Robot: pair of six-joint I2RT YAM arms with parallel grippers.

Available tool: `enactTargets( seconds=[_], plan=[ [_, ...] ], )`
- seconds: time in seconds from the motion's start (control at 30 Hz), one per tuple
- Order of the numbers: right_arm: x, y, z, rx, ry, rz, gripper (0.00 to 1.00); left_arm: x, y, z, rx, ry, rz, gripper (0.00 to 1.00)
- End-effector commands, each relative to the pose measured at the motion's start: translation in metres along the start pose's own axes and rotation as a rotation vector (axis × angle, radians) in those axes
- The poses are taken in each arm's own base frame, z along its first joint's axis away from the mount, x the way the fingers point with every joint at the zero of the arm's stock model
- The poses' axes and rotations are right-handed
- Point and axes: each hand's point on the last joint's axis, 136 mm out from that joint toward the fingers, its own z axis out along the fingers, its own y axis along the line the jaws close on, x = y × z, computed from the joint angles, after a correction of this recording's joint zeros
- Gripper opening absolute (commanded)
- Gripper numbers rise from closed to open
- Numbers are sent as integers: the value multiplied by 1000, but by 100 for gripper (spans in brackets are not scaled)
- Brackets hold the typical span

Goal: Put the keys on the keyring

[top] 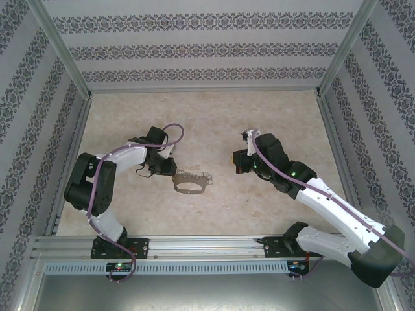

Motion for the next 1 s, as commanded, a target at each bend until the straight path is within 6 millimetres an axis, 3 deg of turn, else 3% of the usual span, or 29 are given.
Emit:
enactTargets(
  seconds=[0.0, 0.17, 0.43, 0.6, 0.97],
  plan=[
    [-9, 6, -1, -15, -30, -6, 0, -1, 3, 5, 7, 11, -9, 20],
    [10, -3, 14, 1, 44, 28, 0, -2, 2, 6, 14, 12, -12, 19],
    [53, -18, 63, -6, 253, 99, 0, 1, 0, 3, 25, 3, -16, 18],
    [80, -22, 87, -32, 375, 133, 0, -2, -2, -6, 17, -21, -13, 25],
    [119, -38, 118, -52, 496, 203, 0, 2, -2, -14, 10, -32, -17, 28]
  ],
)
